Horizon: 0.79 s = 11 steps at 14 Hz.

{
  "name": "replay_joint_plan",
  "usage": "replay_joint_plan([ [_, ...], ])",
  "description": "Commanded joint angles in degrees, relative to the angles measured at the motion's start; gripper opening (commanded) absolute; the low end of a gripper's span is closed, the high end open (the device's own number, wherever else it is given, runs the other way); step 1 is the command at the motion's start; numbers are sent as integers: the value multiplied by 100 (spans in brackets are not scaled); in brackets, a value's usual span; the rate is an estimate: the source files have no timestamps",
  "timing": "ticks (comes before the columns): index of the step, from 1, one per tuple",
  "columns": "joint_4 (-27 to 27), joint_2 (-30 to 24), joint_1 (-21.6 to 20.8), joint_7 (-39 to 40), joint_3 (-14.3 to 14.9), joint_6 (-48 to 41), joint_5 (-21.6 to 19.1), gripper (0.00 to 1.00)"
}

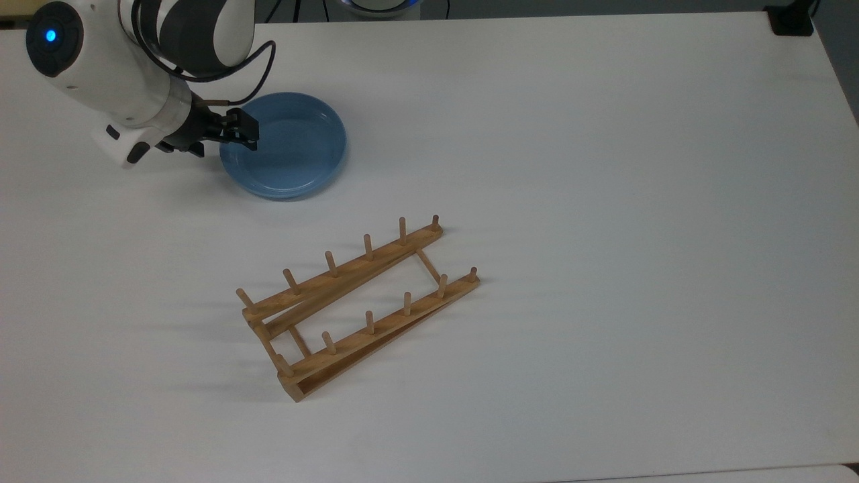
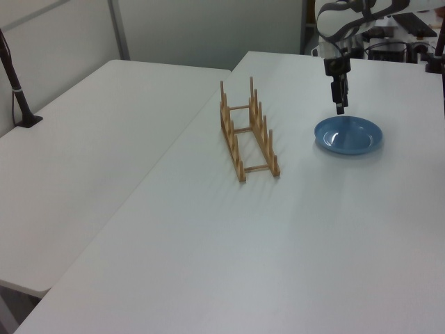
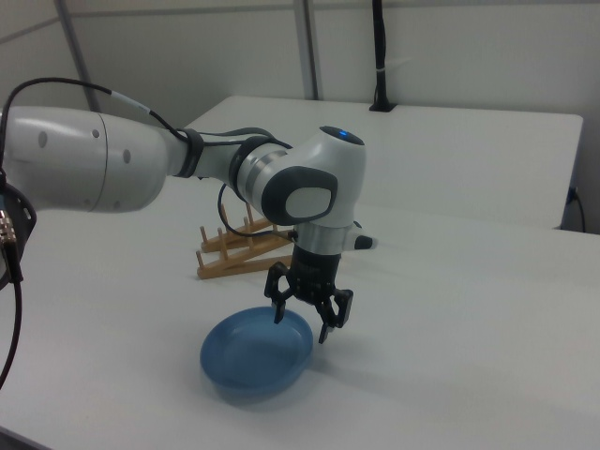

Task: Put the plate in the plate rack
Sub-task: 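Move the gripper down to the rim of the blue plate, then close the gripper on the plate rim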

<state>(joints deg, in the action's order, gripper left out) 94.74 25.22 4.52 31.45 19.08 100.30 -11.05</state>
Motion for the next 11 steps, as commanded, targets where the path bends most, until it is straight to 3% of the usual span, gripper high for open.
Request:
replay_joint_plan([
  [1,1,62,-38,317,78,130,-249,88],
  [9,211,194,-91,511,35,753,-275,68],
  [11,221,194,-109,520,17,754,-249,60],
])
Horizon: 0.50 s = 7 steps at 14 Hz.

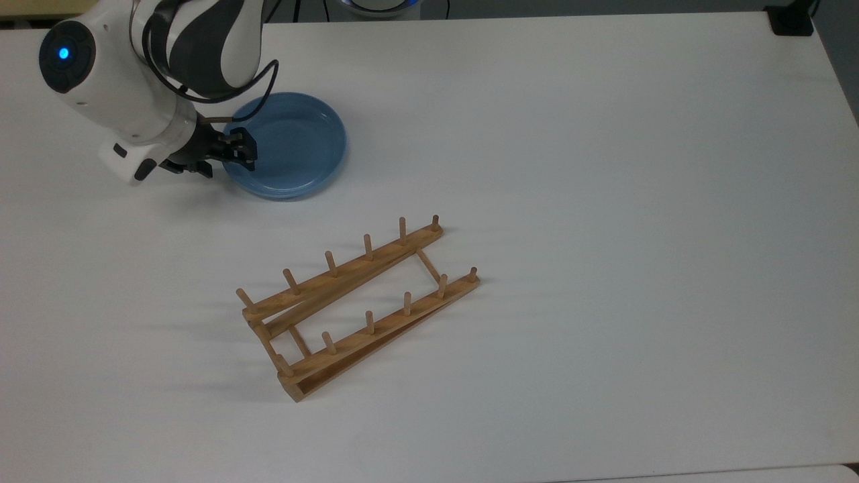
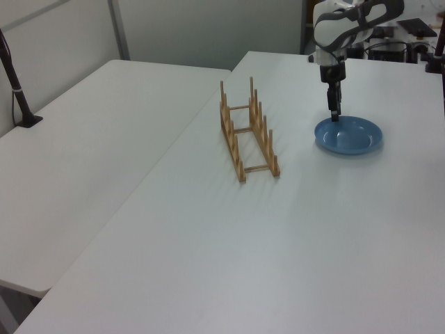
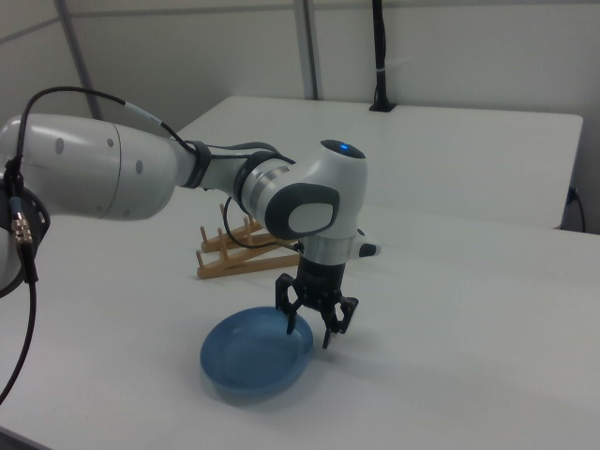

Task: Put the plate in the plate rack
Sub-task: 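Close the gripper on the plate rim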

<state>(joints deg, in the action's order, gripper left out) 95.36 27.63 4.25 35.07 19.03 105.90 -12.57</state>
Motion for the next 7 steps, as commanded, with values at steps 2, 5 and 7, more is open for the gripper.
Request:
replay_joint_plan([
  [2,167,-38,-109,167,-4,194,-53,48],
  [5,176,-20,-153,263,-31,194,-44,30],
  [7,175,-29,-170,272,-31,177,-44,15],
])
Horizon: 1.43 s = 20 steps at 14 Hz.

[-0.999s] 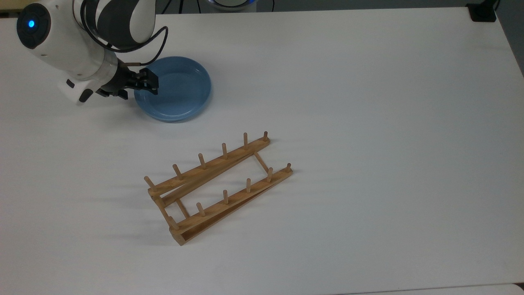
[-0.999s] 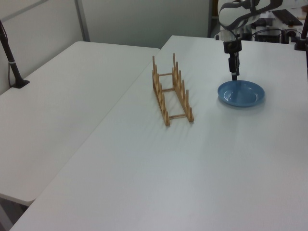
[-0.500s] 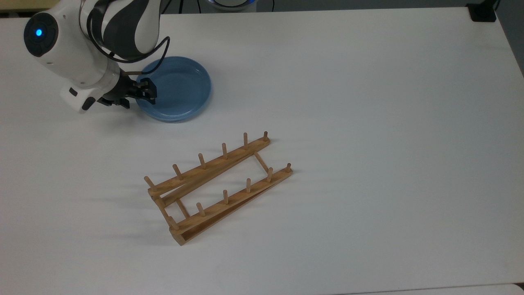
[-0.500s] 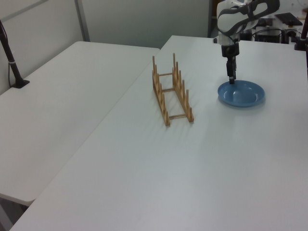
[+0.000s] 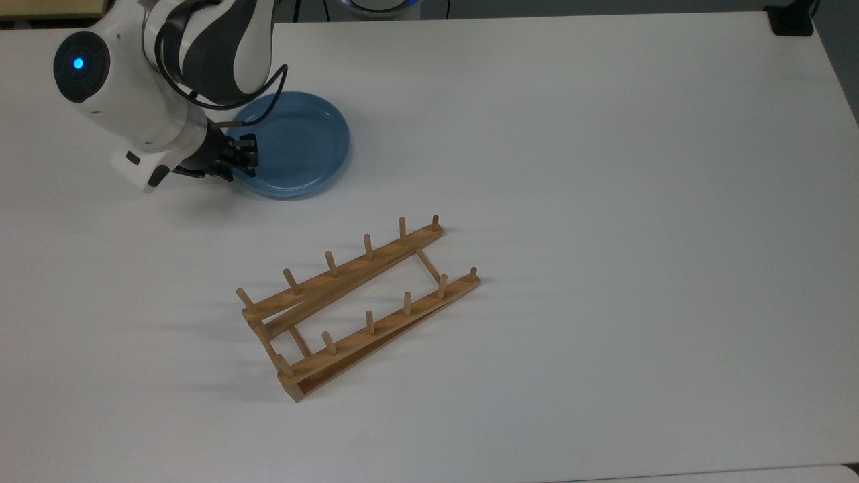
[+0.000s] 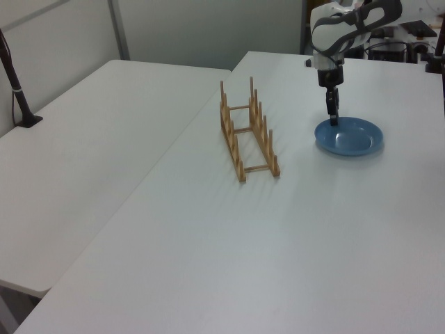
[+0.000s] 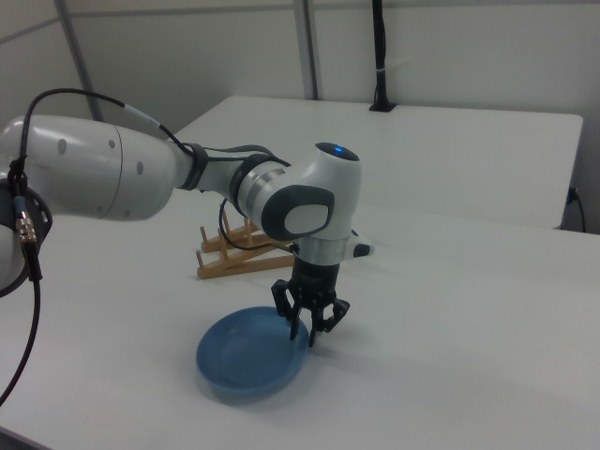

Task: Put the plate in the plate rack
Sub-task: 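Close the gripper on the plate rim, then lift the plate and carry it upright over the wooden rack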

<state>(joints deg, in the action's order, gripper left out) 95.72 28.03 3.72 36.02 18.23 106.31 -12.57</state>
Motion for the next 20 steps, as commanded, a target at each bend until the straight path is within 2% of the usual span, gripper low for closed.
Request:
replay_joint_plan([
  [1,140,-69,-135,186,49,126,-35,9],
  [3,140,-95,-135,308,49,91,-27,0],
  [9,105,-201,-135,493,66,47,-9,0],
  [11,-35,-332,-126,756,119,-328,122,0],
  [13,-211,-525,-126,968,119,-795,377,0],
  [15,-387,-833,-161,933,119,-840,605,0],
  [17,-641,-1035,-318,916,93,-779,1131,0],
  [20,-1536,-1176,-652,408,110,-700,2035,0],
])
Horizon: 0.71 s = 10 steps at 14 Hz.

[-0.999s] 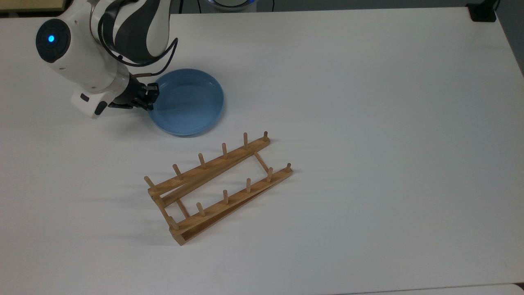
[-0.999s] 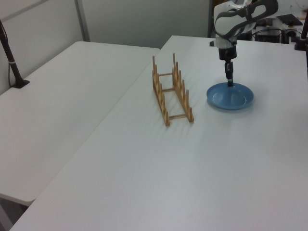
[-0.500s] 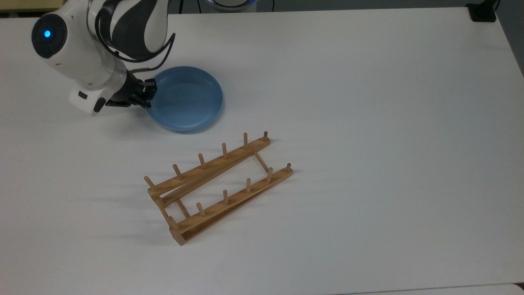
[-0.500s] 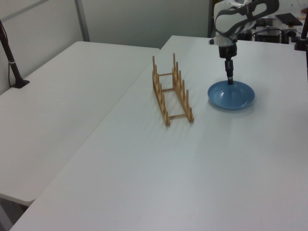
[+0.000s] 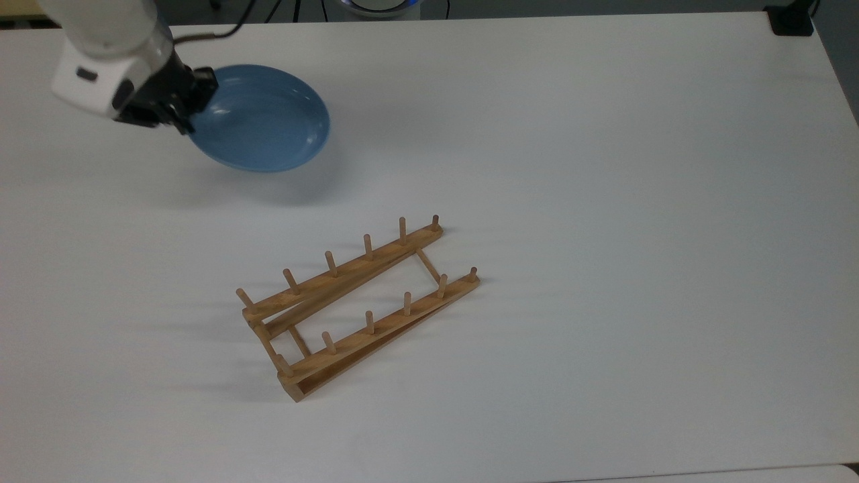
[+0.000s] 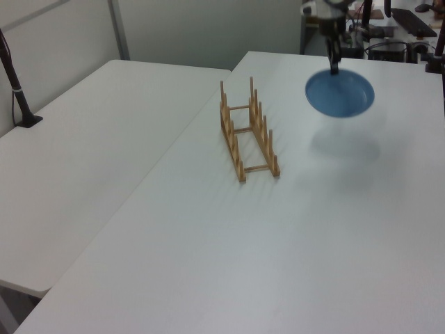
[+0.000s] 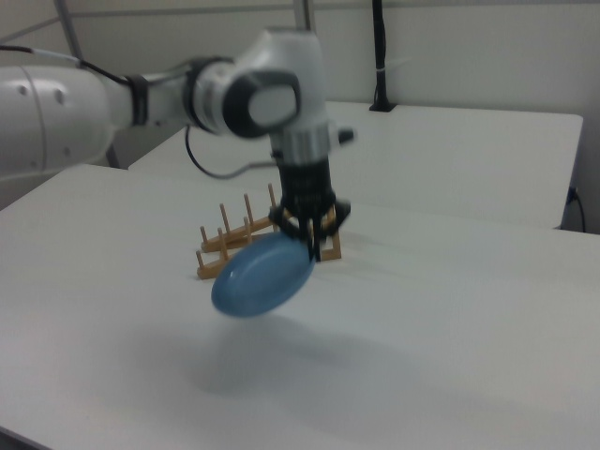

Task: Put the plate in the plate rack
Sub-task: 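Lift the plate and carry it upright over the wooden rack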

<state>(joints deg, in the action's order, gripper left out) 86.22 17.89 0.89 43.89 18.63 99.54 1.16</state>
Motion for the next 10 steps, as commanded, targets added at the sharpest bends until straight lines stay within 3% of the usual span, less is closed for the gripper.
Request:
replay_joint_plan([
  [1,-823,-250,-571,-764,80,195,909,0],
  [2,-843,-399,-825,-1282,97,362,1138,0],
  [4,-852,-418,-1807,-2310,359,390,2391,0],
  [8,-861,-217,-2750,-3938,291,715,3440,0],
  [10,-870,-163,-2919,-4239,291,882,3706,0],
])
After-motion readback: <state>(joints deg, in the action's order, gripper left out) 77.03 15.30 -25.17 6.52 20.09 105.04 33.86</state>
